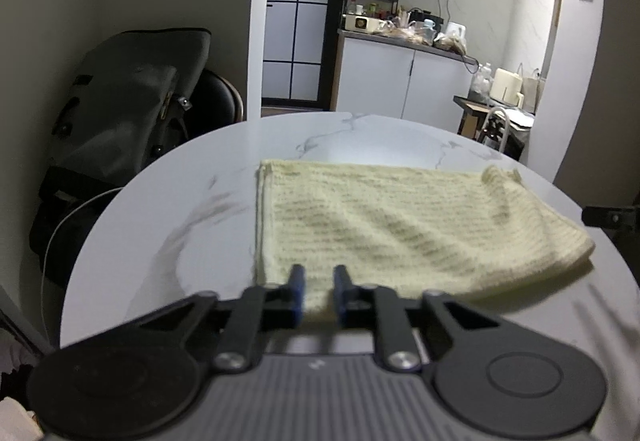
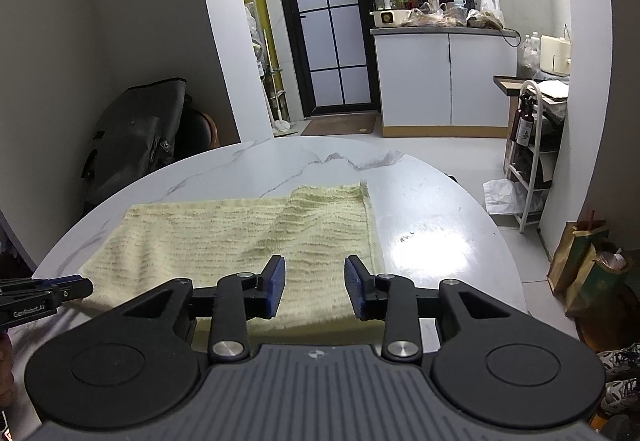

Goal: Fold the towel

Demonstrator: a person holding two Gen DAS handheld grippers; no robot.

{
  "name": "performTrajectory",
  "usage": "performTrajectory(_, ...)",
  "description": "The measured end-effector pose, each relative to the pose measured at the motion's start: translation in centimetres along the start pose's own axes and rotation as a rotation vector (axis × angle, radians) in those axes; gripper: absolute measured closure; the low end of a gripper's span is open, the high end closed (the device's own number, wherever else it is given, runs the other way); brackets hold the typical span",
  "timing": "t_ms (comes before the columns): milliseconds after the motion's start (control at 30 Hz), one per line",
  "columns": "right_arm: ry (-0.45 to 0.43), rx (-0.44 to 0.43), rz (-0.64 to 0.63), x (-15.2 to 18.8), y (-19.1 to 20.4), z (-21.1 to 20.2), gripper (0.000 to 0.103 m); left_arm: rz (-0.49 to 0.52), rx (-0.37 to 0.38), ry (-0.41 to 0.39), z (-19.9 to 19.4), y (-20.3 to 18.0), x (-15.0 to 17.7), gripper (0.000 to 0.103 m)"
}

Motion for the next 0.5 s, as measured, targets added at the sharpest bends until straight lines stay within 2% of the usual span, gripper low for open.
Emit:
performTrajectory(433, -0.003, -0.002, -0.001, 1.1, 1.2, -2.7, 0.066, 0.027, 0.012, 0.008, -1.5, -0.8, 1.3, 0.094)
performTrajectory(500, -0.003, -0.008, -0.004, 2.2, 1.1, -3.0, 0.066, 0.032, 0.016, 0.008, -1.9, -1.1, 1.6, 0.094)
Point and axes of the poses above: each gripper's, at about its wrist camera, not at the fingertips, and z roughly the way its jaws point, y to its left, x to its underside, the point moved 10 cm from there along z, roughly the way its jaws point
